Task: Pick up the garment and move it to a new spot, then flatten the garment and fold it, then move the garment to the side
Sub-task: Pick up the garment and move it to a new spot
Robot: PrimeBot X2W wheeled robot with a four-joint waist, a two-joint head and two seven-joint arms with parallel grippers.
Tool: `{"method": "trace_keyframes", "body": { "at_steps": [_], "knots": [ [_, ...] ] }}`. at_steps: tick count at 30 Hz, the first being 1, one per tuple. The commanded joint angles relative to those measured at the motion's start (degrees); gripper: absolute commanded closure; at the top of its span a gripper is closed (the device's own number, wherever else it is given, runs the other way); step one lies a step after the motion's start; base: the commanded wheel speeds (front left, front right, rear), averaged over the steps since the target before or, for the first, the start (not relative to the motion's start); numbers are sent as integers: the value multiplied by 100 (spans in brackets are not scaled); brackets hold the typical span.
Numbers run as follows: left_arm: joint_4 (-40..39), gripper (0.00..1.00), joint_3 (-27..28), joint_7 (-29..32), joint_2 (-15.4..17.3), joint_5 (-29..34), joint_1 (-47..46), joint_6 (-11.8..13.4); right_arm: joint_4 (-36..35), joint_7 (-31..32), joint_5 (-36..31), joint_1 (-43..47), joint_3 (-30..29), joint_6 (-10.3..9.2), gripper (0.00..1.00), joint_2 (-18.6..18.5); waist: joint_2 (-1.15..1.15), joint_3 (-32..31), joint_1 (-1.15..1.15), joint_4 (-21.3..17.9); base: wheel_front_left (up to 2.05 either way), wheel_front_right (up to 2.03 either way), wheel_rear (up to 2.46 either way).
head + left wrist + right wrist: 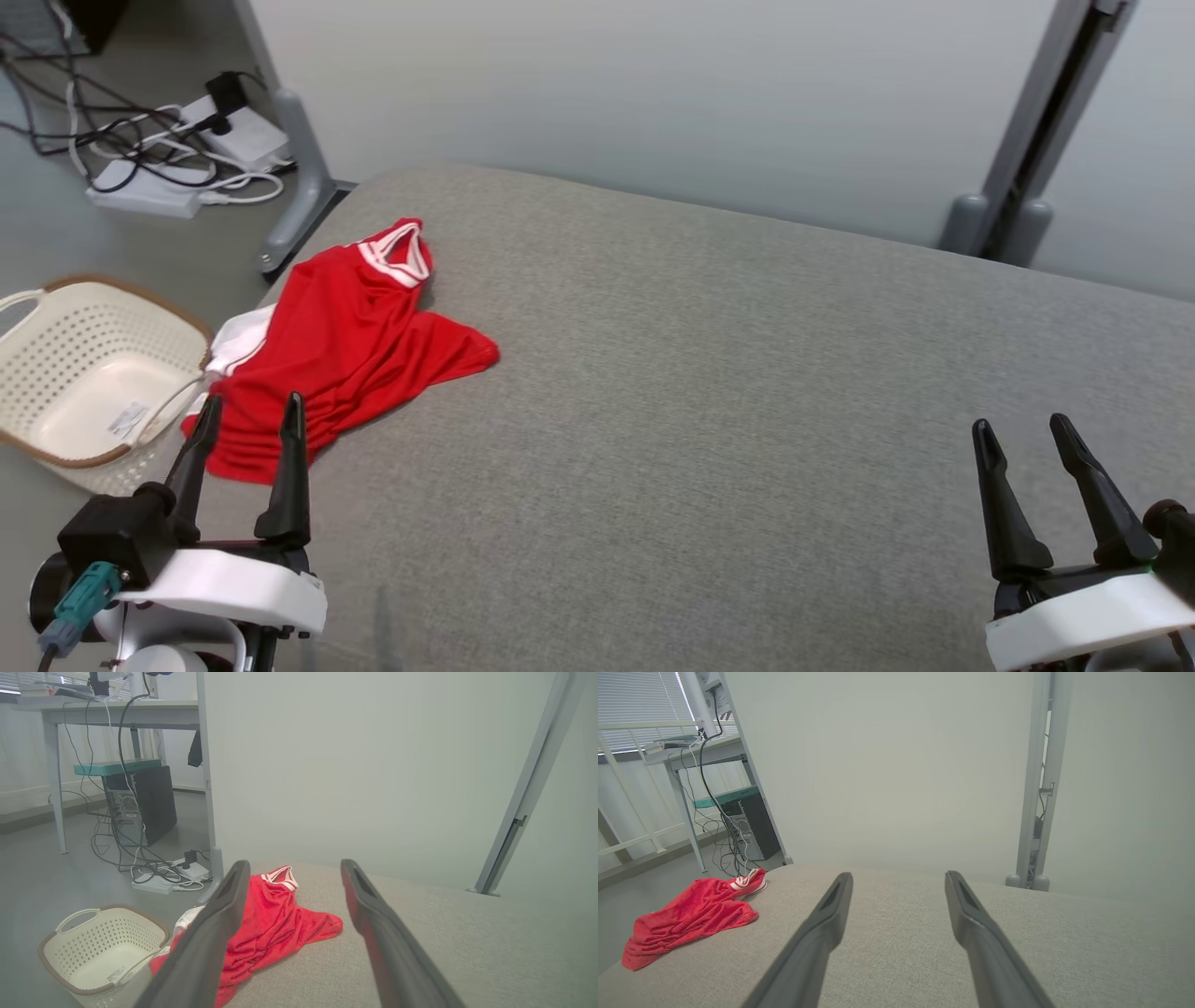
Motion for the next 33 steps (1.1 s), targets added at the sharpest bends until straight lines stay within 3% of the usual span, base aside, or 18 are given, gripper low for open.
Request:
{"method": "trace_keyframes", "body": {
  "at_steps": [1,13,22,28,33],
  "knots": [
    [19,0,43,-38,3,-43,-93,-12,-22,2,5,-23,-12,-2,0,-17,0,21,0,154,0,0,0],
    [63,0,84,-133,-11,-92,-116,-14,14,45,11,-52,30,-2,0,-17,0,28,0,310,0,0,0],
    [172,0,234,-250,23,-59,-594,-110,-125,135,-61,-246,107,-2,0,-65,0,407,0,122,0,0,0],
    [1079,0,273,-274,-72,-195,-1378,-360,-279,307,-122,-559,188,-2,0,-201,0,1020,0,-226,0,0,0],
    [2331,0,233,-210,-233,-393,-2099,-679,-369,375,-166,-809,202,-2,0,-277,0,1584,0,-534,0,0,0]
  ]
}}
